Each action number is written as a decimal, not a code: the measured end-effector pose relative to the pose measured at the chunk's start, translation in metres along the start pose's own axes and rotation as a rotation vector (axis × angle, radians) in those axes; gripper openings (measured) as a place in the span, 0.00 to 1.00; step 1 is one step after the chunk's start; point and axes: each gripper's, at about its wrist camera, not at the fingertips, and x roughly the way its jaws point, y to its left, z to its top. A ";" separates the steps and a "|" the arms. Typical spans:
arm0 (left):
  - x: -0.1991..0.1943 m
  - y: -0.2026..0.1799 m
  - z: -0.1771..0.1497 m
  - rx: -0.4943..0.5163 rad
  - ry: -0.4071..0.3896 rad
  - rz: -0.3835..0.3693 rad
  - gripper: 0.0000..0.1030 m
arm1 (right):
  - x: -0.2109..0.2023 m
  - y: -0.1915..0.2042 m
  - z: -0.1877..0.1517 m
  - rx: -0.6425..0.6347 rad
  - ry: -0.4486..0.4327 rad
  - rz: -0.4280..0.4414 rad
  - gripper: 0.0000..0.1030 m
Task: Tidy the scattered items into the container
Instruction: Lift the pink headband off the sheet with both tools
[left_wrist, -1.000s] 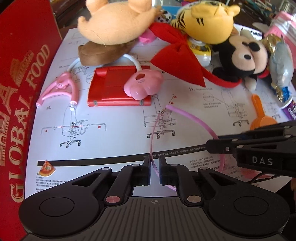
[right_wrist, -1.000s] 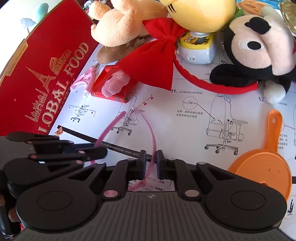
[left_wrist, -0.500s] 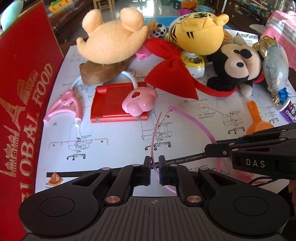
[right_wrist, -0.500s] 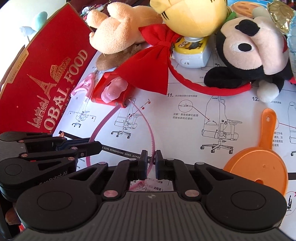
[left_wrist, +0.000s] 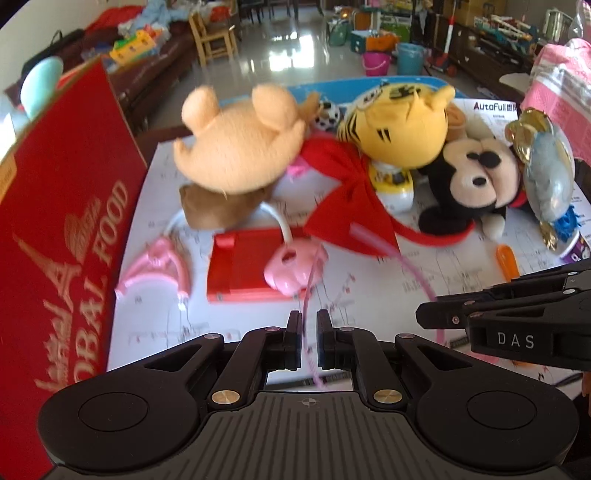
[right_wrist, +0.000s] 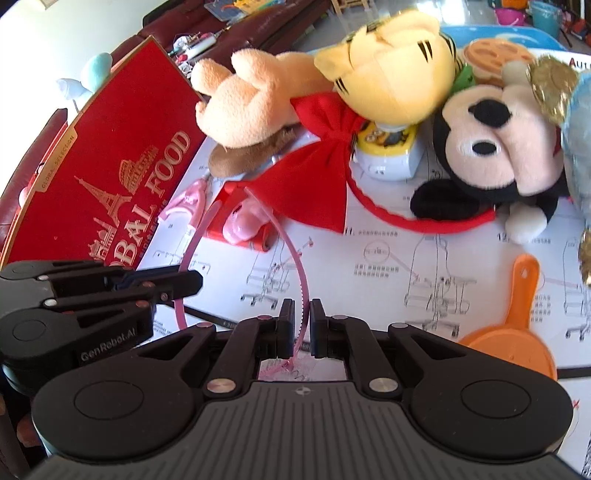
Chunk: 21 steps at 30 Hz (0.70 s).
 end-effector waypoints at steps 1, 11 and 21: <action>0.001 0.000 0.004 0.007 -0.007 -0.002 0.04 | 0.000 0.000 0.003 -0.002 -0.007 -0.004 0.09; 0.010 0.011 0.030 0.010 -0.009 -0.024 0.24 | 0.001 -0.005 0.016 0.004 -0.020 -0.015 0.10; 0.022 0.016 -0.015 -0.047 0.124 -0.068 0.63 | 0.013 -0.013 0.005 0.026 0.047 -0.003 0.14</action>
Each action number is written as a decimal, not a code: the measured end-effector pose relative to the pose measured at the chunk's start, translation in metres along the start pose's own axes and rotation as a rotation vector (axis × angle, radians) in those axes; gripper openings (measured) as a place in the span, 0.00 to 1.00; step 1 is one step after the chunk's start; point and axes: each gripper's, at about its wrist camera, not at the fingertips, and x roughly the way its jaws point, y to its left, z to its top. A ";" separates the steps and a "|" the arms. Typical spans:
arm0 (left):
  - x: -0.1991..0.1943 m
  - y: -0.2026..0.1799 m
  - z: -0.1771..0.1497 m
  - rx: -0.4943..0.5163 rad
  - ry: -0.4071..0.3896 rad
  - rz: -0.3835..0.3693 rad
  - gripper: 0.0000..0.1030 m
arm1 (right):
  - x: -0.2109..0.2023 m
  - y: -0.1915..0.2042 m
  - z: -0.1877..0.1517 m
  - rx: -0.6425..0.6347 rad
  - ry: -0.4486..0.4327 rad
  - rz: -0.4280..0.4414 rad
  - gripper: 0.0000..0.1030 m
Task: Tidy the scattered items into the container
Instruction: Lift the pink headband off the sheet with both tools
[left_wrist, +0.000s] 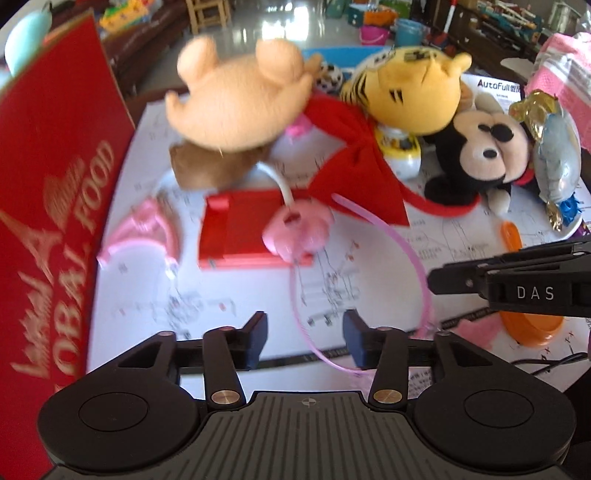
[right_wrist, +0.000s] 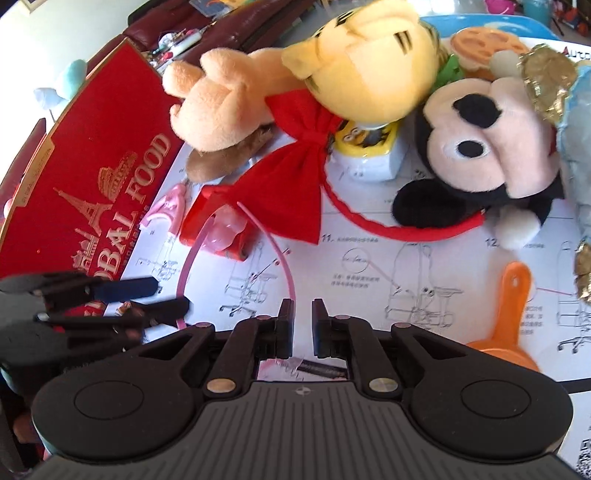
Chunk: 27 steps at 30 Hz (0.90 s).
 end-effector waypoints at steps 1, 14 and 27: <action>0.003 -0.001 -0.001 -0.011 0.015 -0.007 0.65 | 0.001 0.001 -0.001 -0.004 0.005 0.002 0.14; 0.005 0.001 0.004 -0.054 -0.003 0.007 0.04 | 0.007 0.006 -0.002 -0.028 0.032 0.030 0.61; 0.014 0.002 0.026 -0.031 -0.029 0.048 0.04 | 0.016 0.011 0.016 -0.080 -0.001 -0.005 0.12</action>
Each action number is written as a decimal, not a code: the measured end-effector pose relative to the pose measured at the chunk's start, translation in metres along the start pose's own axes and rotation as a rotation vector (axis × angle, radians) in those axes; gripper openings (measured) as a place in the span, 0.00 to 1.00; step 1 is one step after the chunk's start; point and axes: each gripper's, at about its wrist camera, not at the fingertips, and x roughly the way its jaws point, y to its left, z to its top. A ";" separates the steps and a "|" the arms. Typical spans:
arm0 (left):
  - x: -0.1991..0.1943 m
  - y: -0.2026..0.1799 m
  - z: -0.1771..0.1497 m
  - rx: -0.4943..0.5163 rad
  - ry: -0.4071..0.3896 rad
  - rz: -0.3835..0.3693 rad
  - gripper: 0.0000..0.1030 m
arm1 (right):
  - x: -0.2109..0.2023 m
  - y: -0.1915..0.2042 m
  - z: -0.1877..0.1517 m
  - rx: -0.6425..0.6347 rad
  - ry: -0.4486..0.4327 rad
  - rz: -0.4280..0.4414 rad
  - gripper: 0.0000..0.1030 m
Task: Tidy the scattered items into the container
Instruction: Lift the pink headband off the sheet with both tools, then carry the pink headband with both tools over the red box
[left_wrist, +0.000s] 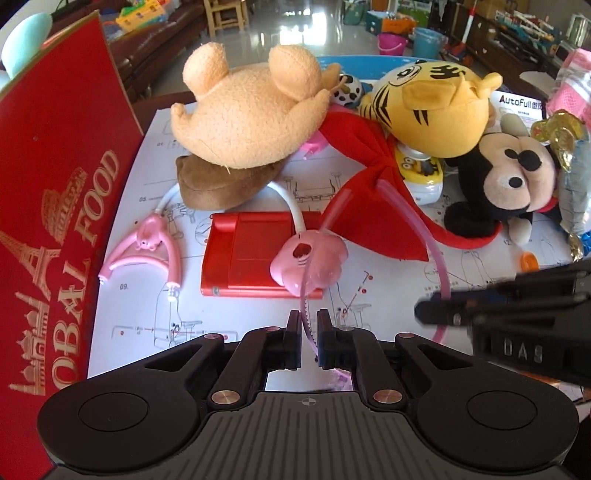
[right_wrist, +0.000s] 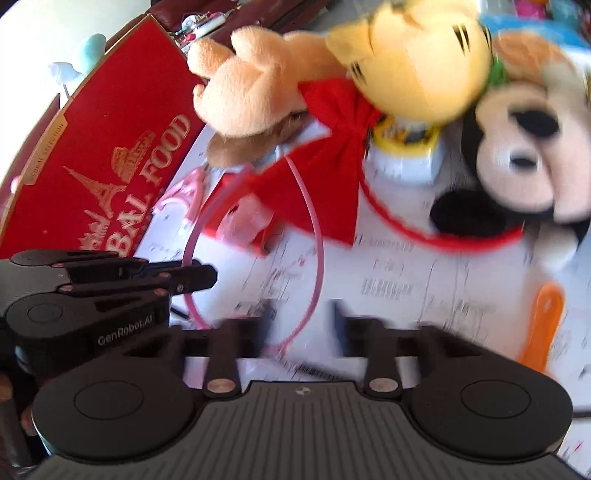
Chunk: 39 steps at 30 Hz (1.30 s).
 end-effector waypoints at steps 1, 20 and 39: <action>0.002 0.000 0.001 -0.003 0.009 -0.003 0.06 | 0.001 -0.002 0.003 0.006 -0.009 -0.005 0.11; -0.008 -0.004 0.008 -0.009 -0.009 -0.015 0.04 | -0.009 -0.005 0.012 0.017 -0.049 -0.008 0.06; -0.050 -0.012 0.016 0.034 -0.075 0.016 0.06 | -0.049 0.015 0.022 -0.025 -0.130 -0.022 0.06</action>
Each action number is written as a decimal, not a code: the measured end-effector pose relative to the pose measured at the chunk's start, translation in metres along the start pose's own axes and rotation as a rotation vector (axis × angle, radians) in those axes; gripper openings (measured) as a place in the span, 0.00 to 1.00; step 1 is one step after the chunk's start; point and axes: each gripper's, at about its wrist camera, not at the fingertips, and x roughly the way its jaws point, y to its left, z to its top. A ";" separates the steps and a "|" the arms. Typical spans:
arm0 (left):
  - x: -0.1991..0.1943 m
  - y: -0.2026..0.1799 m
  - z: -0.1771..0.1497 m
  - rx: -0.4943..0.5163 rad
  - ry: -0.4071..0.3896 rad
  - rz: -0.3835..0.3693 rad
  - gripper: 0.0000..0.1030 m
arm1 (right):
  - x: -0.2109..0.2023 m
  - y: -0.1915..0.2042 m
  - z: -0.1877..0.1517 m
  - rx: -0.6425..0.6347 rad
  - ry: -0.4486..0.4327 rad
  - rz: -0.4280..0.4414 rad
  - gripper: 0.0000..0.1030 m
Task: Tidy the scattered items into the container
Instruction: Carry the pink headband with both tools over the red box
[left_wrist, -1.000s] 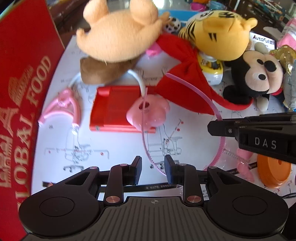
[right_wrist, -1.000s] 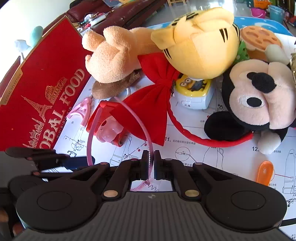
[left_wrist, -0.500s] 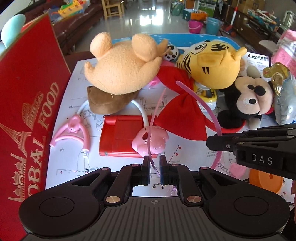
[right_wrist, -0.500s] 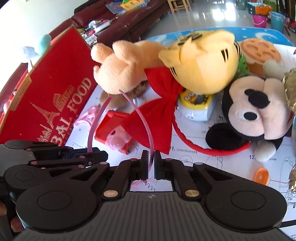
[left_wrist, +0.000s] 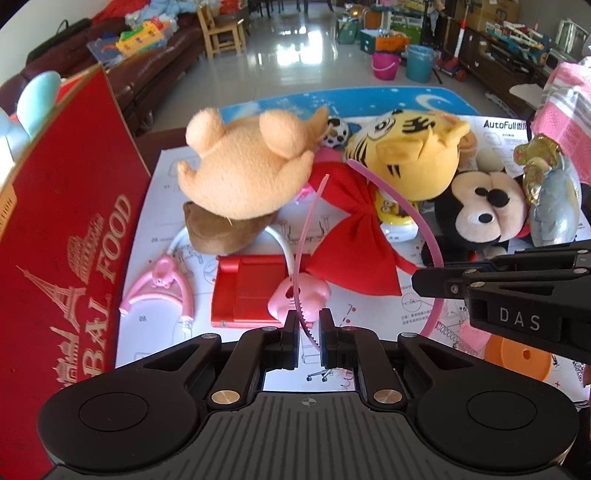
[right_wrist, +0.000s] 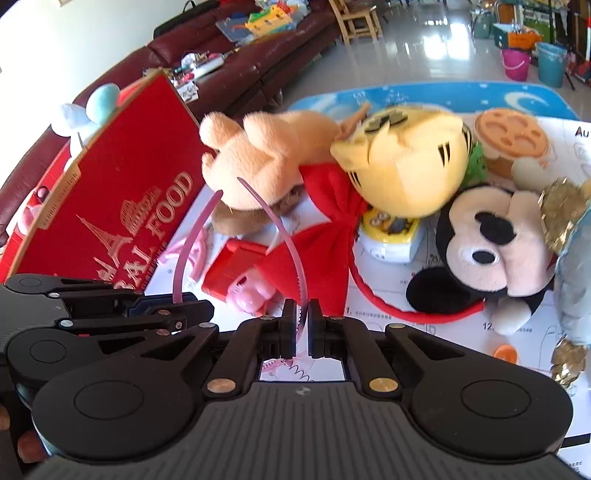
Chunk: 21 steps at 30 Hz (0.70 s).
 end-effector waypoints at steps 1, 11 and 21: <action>-0.003 0.000 0.001 0.003 -0.005 0.003 0.06 | -0.003 0.002 0.002 -0.012 -0.006 -0.001 0.06; -0.050 0.008 0.017 0.007 -0.123 0.014 0.07 | -0.036 0.024 0.032 -0.101 -0.105 0.013 0.06; -0.072 0.025 0.020 -0.034 -0.184 0.008 0.06 | -0.052 0.054 0.048 -0.193 -0.162 0.002 0.06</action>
